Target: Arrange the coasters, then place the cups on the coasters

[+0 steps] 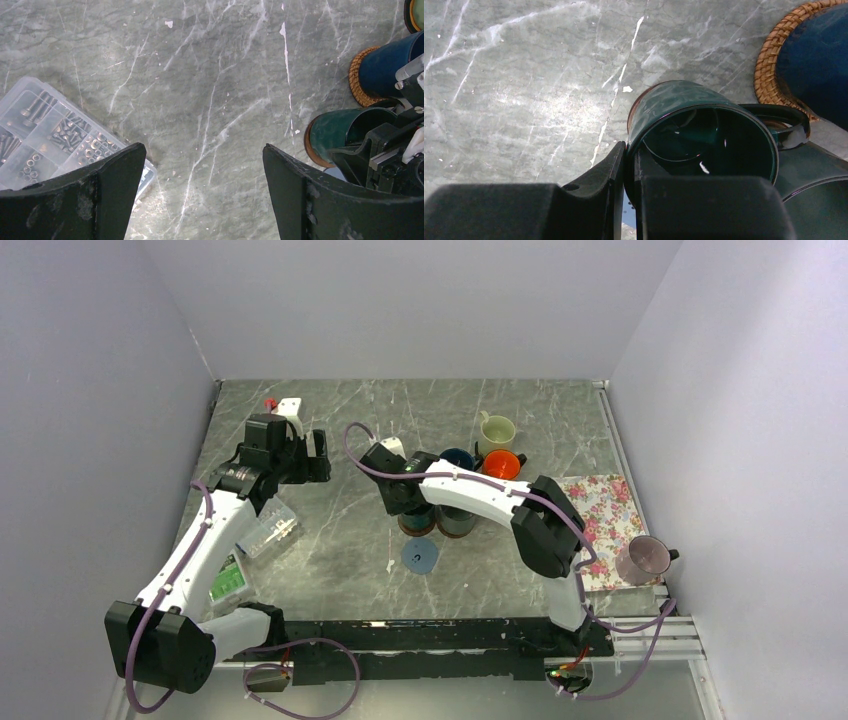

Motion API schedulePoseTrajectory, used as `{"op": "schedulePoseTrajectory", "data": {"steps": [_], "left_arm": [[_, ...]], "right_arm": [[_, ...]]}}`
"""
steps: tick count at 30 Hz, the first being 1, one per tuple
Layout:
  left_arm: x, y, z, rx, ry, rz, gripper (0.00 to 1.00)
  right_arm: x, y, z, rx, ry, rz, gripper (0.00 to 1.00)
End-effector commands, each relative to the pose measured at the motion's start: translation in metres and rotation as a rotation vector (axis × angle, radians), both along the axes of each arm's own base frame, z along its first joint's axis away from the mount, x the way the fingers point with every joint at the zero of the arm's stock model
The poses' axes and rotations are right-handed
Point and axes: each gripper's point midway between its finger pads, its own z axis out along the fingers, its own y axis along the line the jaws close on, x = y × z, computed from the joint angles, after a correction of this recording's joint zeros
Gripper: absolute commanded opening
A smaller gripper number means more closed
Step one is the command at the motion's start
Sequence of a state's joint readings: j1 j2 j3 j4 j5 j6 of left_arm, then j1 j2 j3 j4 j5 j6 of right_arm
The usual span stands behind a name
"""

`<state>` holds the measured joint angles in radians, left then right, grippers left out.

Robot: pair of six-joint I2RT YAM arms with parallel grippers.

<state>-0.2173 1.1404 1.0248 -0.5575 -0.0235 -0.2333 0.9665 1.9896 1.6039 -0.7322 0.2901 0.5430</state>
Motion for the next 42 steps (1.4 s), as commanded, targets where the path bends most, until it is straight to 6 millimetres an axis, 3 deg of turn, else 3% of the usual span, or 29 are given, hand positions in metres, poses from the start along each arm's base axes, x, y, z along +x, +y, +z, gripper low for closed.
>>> {"op": "schedulePoseTrajectory", "data": {"steps": [1, 9, 18, 21, 25, 30, 32, 36, 42], "left_arm": [[0.003, -0.003, 0.014, -0.031, -0.055, -0.002, 0.94], [0.003, -0.003, 0.014, -0.03, -0.054, -0.002, 0.94], [0.004, -0.003, 0.014, -0.031, -0.054, -0.002, 0.94], [0.003, -0.003, 0.014, -0.031, -0.054, -0.002, 0.93], [0.003, -0.003, 0.015, -0.031, -0.057, -0.002, 0.94], [0.003, -0.003, 0.015, -0.03, -0.057, -0.002, 0.94], [0.003, -0.003, 0.014, -0.03, -0.056, -0.003, 0.94], [0.003, -0.003, 0.015, -0.03, -0.057, -0.003, 0.93], [0.003, -0.003, 0.015, -0.029, -0.056, -0.004, 0.93]], "right_arm": [[-0.005, -0.003, 0.02, 0.023, -0.023, -0.007, 0.0], [-0.007, -0.004, 0.016, 0.009, -0.006, -0.015, 0.01], [-0.007, -0.007, 0.024, 0.011, -0.012, -0.023, 0.26], [-0.007, -0.007, 0.033, 0.027, -0.021, -0.019, 0.35], [-0.008, -0.007, 0.049, 0.048, -0.036, -0.007, 0.42], [-0.007, -0.012, 0.085, 0.074, -0.084, 0.007, 0.49], [-0.004, -0.02, 0.1, 0.06, -0.126, 0.01, 0.52], [0.009, -0.057, 0.125, -0.057, -0.228, -0.044, 0.64], [0.034, -0.138, 0.126, -0.138, -0.232, -0.228, 0.65]]}}
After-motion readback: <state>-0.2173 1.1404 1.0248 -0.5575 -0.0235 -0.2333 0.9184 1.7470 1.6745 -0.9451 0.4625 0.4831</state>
